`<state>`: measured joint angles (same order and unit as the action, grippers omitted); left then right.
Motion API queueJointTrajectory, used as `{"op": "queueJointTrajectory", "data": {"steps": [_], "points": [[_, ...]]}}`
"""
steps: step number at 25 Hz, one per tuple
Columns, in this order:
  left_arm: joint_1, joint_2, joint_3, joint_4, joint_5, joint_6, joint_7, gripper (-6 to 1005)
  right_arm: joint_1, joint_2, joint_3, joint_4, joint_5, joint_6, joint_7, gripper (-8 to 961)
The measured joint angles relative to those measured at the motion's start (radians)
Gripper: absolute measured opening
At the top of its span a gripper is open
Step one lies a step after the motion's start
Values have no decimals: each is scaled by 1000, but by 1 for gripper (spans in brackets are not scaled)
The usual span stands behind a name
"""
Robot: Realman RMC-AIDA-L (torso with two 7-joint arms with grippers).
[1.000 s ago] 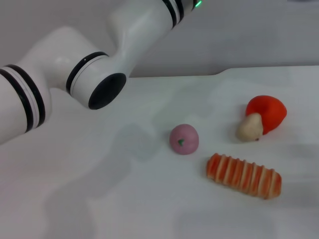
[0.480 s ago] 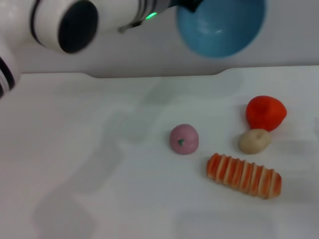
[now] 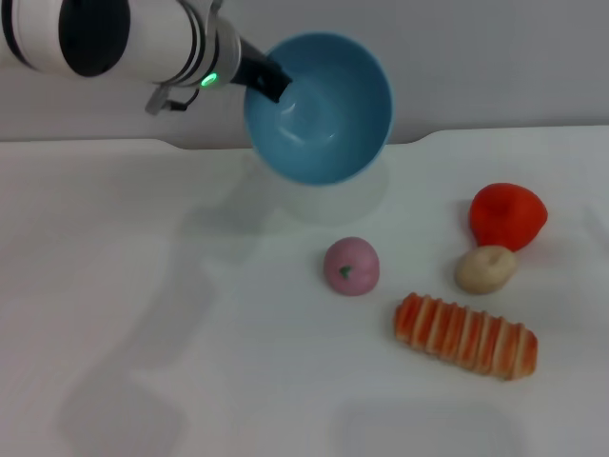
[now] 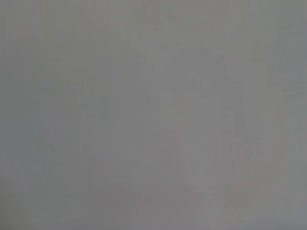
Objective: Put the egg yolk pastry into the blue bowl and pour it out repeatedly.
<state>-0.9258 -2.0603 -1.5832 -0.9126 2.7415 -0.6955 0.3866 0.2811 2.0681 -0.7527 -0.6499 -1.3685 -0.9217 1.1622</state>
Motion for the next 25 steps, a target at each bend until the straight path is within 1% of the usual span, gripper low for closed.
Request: {"op": "queueJointTrajectory", "data": {"steps": [2,5,7,10,11,13,15,17,19,21,23,24,25], "points": [[10,-1,-2,13,-1,-2,-4,-1,13,0,0,-130,-209,20,221,506],[29,-1,-3,15,-4,1,-12,0,52,-1,5,-268,-451,15,513,504],[38,-2,-4,15,-4,1,-18,0,90,-3,8,-350,-607,-13,667,503],[47,-4,-1,16,-4,2,-33,0,148,-6,8,-418,-771,-63,809,501],[48,-4,2,17,-5,2,-40,0,176,-11,7,-433,-833,-83,870,501],[50,-5,2,21,-5,2,-45,0,225,-23,3,-440,-916,-120,968,499],[50,-5,3,24,-5,2,-46,0,277,-41,-1,-423,-966,-174,1054,498],[48,-7,4,29,-6,3,-46,-1,326,-56,-9,-389,-998,-228,1108,497],[41,-7,4,38,-7,5,-52,-1,377,-65,-31,-344,-1037,-261,1152,495],[32,-7,4,49,-8,5,-64,0,419,-62,-66,-299,-1098,-266,1192,494],[23,-7,4,61,-8,7,-72,0,454,-43,-91,-263,-1175,-247,1215,493],[17,-7,4,70,-8,10,-72,0,474,-27,-101,-243,-1224,-233,1225,492],[14,-7,4,75,-8,11,-72,0,486,-19,-104,-230,-1252,-225,1230,492]]}}
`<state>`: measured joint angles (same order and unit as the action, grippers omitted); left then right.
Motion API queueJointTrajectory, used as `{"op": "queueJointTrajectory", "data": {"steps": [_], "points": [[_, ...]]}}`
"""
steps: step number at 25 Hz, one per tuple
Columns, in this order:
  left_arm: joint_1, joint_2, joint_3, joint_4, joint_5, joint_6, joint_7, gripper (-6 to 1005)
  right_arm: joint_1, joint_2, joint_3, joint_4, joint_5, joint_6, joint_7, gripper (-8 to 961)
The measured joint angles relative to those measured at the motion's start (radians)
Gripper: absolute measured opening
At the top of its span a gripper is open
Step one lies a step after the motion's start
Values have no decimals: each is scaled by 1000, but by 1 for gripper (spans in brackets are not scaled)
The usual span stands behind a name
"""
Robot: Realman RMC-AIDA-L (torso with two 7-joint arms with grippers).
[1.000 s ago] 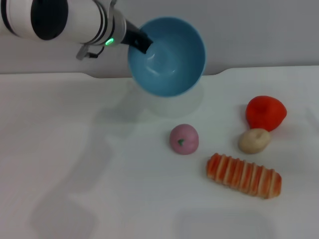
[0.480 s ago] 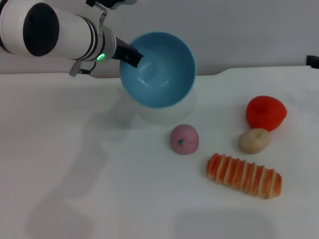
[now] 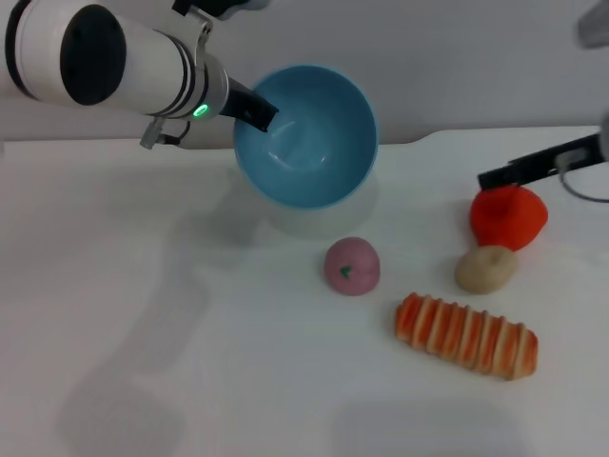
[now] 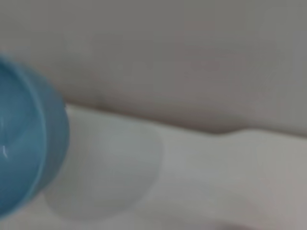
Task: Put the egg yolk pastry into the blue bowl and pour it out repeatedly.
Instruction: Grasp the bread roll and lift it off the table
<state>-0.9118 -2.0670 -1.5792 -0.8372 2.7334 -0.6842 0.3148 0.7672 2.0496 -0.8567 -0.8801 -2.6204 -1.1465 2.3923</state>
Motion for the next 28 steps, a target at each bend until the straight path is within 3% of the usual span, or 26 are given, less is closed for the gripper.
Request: {"op": "queueJointTrajectory", "data": {"steps": [2,5,28], "points": [[-8,0,0,12,0,5,0,0,28,13,-4,39,-50,17,11,490],[-14,0,0,20,0,9,0,0,44,14,-9,75,-55,21,26,488],[-16,2,-1,26,0,25,0,-1,11,15,-16,153,-66,-23,111,473]]}}
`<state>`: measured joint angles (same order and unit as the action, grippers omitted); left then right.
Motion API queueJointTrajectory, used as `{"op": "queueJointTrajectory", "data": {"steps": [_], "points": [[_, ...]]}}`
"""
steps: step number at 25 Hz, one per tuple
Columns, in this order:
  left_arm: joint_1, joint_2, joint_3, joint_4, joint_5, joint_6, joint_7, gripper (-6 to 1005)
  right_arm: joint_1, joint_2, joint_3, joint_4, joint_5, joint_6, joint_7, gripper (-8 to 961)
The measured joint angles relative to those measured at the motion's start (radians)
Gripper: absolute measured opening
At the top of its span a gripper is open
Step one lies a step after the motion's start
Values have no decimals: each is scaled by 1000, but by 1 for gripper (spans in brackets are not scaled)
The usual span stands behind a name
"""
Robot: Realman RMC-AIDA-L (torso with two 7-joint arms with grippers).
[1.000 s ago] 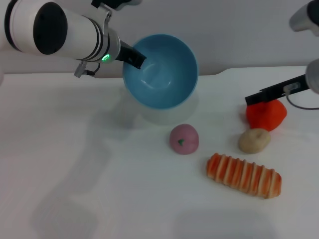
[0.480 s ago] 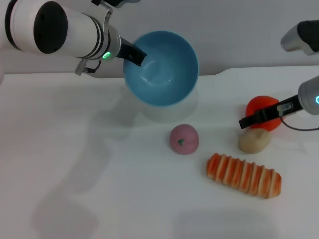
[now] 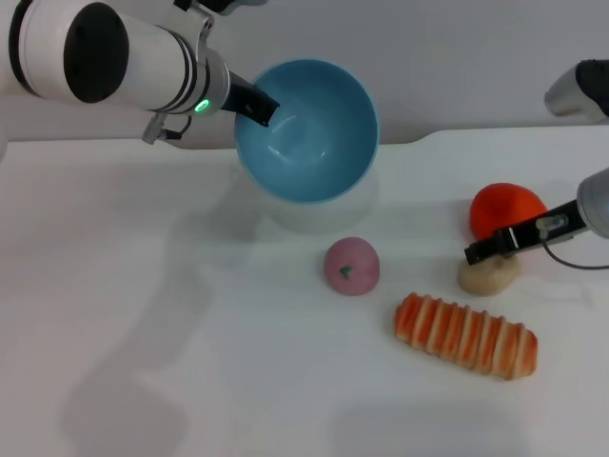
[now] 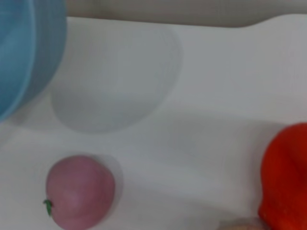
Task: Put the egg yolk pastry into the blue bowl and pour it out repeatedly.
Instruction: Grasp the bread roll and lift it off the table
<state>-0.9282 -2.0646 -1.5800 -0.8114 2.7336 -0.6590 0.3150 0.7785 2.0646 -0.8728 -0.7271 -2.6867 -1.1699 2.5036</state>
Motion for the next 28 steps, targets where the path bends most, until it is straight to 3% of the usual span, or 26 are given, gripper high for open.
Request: {"op": "queueJointTrajectory", "data": {"steps": [12,24,28], "points": [[-10,-1,2,5,0,9,4,0,-21,0,1,91,-1,74,2,466],[-11,-2,3,9,0,9,5,0,-42,1,2,65,7,101,-34,458],[-10,-2,3,12,0,9,4,0,-36,2,-2,34,29,85,-56,396]]}}
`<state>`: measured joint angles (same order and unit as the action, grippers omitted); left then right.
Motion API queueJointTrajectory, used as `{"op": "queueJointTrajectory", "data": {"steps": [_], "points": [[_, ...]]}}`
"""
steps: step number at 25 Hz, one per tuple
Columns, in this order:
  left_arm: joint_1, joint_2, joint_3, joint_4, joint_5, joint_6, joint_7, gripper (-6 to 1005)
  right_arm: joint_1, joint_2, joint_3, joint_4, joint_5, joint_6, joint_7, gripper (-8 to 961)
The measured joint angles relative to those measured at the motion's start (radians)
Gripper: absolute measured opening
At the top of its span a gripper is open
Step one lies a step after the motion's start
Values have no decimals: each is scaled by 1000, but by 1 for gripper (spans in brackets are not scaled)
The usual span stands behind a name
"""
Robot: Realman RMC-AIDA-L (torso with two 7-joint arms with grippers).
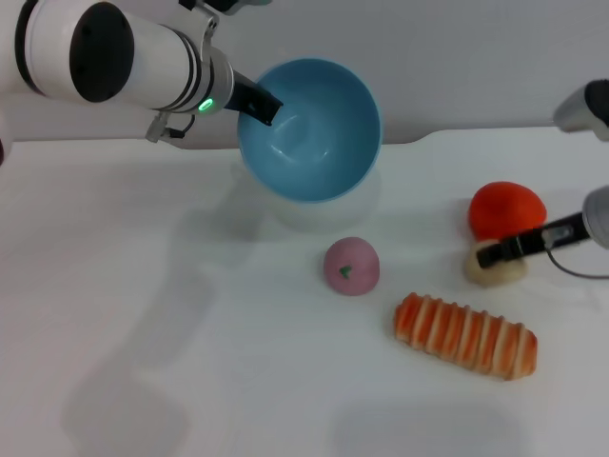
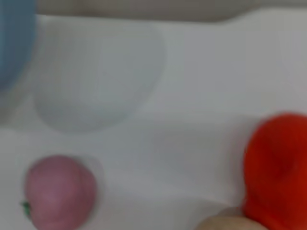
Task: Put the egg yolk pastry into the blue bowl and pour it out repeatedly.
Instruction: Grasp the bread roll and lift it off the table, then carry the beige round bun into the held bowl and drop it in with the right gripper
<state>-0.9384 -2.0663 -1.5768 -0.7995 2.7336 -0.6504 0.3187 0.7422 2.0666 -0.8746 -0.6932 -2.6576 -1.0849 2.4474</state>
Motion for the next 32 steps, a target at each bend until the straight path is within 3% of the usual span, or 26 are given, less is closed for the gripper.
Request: {"op": "queueJointTrajectory", "data": {"steps": [10,19,25,32], "points": [[-1,0,0,7,0,0,1,-1,12,0,-19,-132,223,-114,-135,281],[-2,0,0,8,0,-6,3,0,32,0,-159,-337,394,-199,-139,234],[3,0,0,10,-5,-4,3,0,53,0,-193,-301,418,-112,-175,195],[0,-1,0,10,-7,-28,4,-1,90,0,-220,-143,595,-46,-360,142]]}}
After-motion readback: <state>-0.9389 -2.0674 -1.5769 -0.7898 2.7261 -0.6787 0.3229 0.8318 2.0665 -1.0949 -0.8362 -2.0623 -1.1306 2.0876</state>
